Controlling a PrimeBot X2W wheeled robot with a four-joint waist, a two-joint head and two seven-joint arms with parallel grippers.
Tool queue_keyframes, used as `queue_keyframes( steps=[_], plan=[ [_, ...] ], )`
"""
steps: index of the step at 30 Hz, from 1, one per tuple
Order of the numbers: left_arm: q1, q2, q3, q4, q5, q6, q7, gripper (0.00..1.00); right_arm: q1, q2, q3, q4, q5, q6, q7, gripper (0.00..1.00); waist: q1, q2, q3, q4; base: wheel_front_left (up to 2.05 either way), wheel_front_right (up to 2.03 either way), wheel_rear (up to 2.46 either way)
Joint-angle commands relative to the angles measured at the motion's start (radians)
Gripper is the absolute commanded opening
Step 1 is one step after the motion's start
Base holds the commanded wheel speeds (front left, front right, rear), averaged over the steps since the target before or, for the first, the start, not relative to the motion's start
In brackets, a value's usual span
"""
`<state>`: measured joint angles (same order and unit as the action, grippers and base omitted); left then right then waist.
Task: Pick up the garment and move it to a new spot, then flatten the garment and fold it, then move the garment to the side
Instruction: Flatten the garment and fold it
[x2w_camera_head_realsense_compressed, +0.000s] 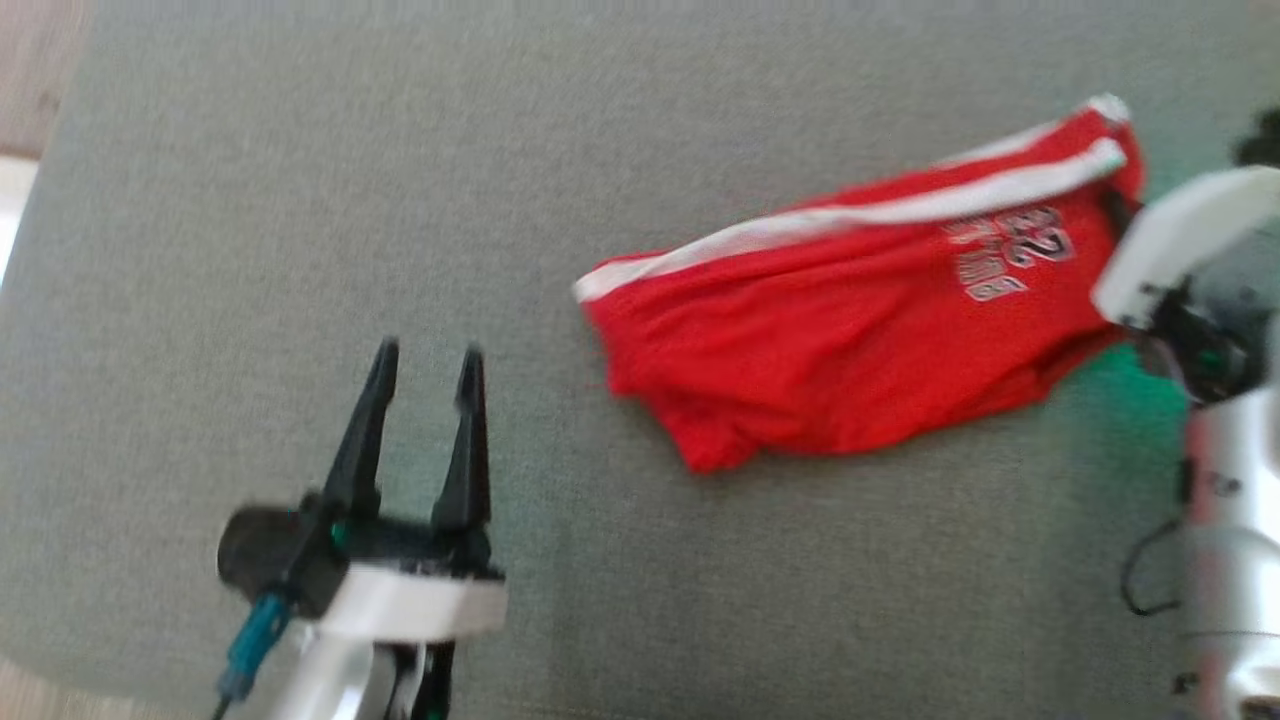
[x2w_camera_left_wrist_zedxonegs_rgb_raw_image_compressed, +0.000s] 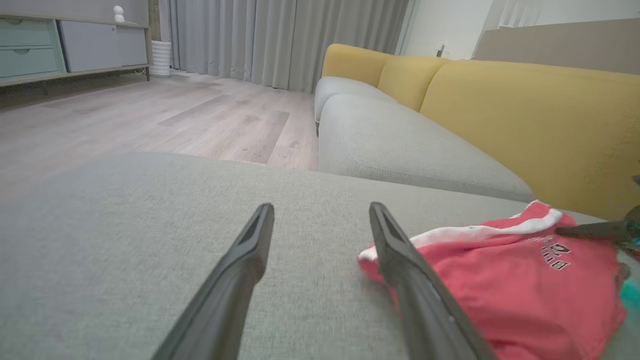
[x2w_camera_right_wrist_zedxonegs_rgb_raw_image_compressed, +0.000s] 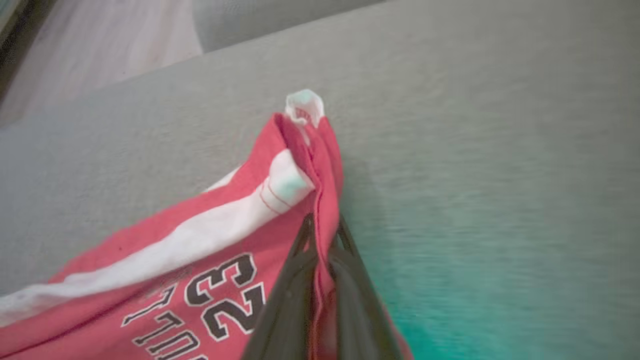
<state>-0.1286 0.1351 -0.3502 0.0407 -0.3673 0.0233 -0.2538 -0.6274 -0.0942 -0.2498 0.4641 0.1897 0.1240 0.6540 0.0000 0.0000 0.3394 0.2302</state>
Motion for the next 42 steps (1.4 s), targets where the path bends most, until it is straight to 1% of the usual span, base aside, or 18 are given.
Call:
queue_keyframes(
  steps=[1,4,7,10,14,17,18,20,23,27,28,33,36,37,38,39,42],
  plan=[
    [0.016,-0.002,0.046,-0.021,0.011,-0.009,-0.008,1.0,-0.011,-0.016,-0.003,-0.036,0.002,0.007,-0.014,0.0,0.0,0.0,-0.041,-0.028,0.0,0.0,0.0],
    [0.062,-0.024,0.076,-0.011,0.026,-0.031,-0.008,1.0,-0.009,-0.04,-0.043,-0.044,0.01,0.007,-0.024,0.0,0.0,0.0,-0.072,-0.036,0.0,0.0,0.0],
    [0.097,-0.045,0.094,-0.003,0.039,-0.048,-0.008,1.0,0.0,-0.042,-0.036,-0.088,0.029,0.007,-0.018,0.0,0.0,0.0,-0.099,-0.037,0.0,0.0,0.0],
    [0.12,-0.062,0.104,0.003,0.051,-0.062,-0.008,1.0,0.02,-0.023,0.022,-0.161,0.07,0.007,0.013,0.0,0.0,0.0,-0.12,-0.035,0.0,0.0,0.0],
    [0.139,-0.076,0.111,0.009,0.057,-0.073,-0.008,1.0,0.072,0.02,0.13,-0.257,0.127,0.007,0.068,0.0,0.0,0.0,-0.135,-0.029,0.0,0.0,0.0],
    [0.138,-0.081,0.111,0.013,0.059,-0.079,-0.008,1.0,0.108,0.04,0.206,-0.286,0.157,0.007,0.078,0.0,0.0,0.0,-0.135,-0.015,0.0,0.0,0.0],
    [0.136,-0.082,0.108,0.016,0.06,-0.081,-0.008,1.0,0.117,0.042,0.23,-0.283,0.171,0.007,0.072,0.0,0.0,0.0,-0.134,-0.007,0.0,0.0,0.0],
    [0.132,-0.083,0.1,0.024,0.058,-0.086,-0.008,1.0,0.13,0.043,0.296,-0.258,0.237,0.007,0.042,0.0,0.0,0.0,-0.134,0.01,0.0,0.0,0.0],
    [0.128,-0.084,0.081,0.036,0.047,-0.088,-0.008,1.0,0.136,0.044,0.375,-0.194,0.303,0.007,-0.032,0.0,0.0,0.0,-0.137,0.042,0.0,0.0,0.0],
    [0.133,-0.085,0.057,0.053,0.035,-0.08,-0.008,1.0,0.117,0.044,0.455,-0.103,0.392,0.007,-0.135,0.0,0.0,0.0,-0.146,0.077,0.0,0.0,0.0],
    [0.133,-0.085,0.057,0.053,0.035,-0.08,-0.008,1.0,0.117,0.044,0.455,-0.103,0.392,0.007,-0.135,0.0,0.0,0.0,-0.146,0.077,0.0,0.0,0.0],
    [0.143,-0.085,0.045,0.064,0.029,-0.072,-0.008,1.0,0.075,0.044,0.55,-0.011,0.487,0.007,-0.213,0.0,0.0,0.0,-0.154,0.099,0.0,0.0,0.0],
    [0.146,-0.085,0.04,0.069,0.027,-0.068,-0.008,1.0,0.055,0.044,0.603,0.041,0.518,0.007,-0.242,0.0,0.0,0.0,-0.161,0.101,0.0,0.0,0.0],
    [0.148,-0.085,0.039,0.07,0.027,-0.066,-0.008,1.0,0.051,0.044,0.619,0.057,0.531,0.007,-0.251,0.25,0.0,0.0,-0.164,0.1,0.0,0.0,0.0],
    [0.149,-0.085,0.038,0.07,0.027,-0.064,-0.008,1.0,0.049,0.044,0.642,0.067,0.55,0.007,-0.257,0.44,0.0,0.0,-0.167,0.097,0.0,0.0,0.0],
    [0.15,-0.085,0.038,0.07,0.026,-0.062,-0.008,1.0,0.049,0.044,0.666,0.071,0.577,0.007,-0.26,1.0,0.0,0.0,-0.169,0.094,0.0,0.0,0.0],
    [0.154,-0.085,0.045,0.07,0.026,-0.057,-0.008,1.0,0.049,0.044,0.729,0.077,0.643,0.007,-0.283,1.0,0.0,0.0,-0.176,0.073,0.0,0.0,0.0]
  ],
)
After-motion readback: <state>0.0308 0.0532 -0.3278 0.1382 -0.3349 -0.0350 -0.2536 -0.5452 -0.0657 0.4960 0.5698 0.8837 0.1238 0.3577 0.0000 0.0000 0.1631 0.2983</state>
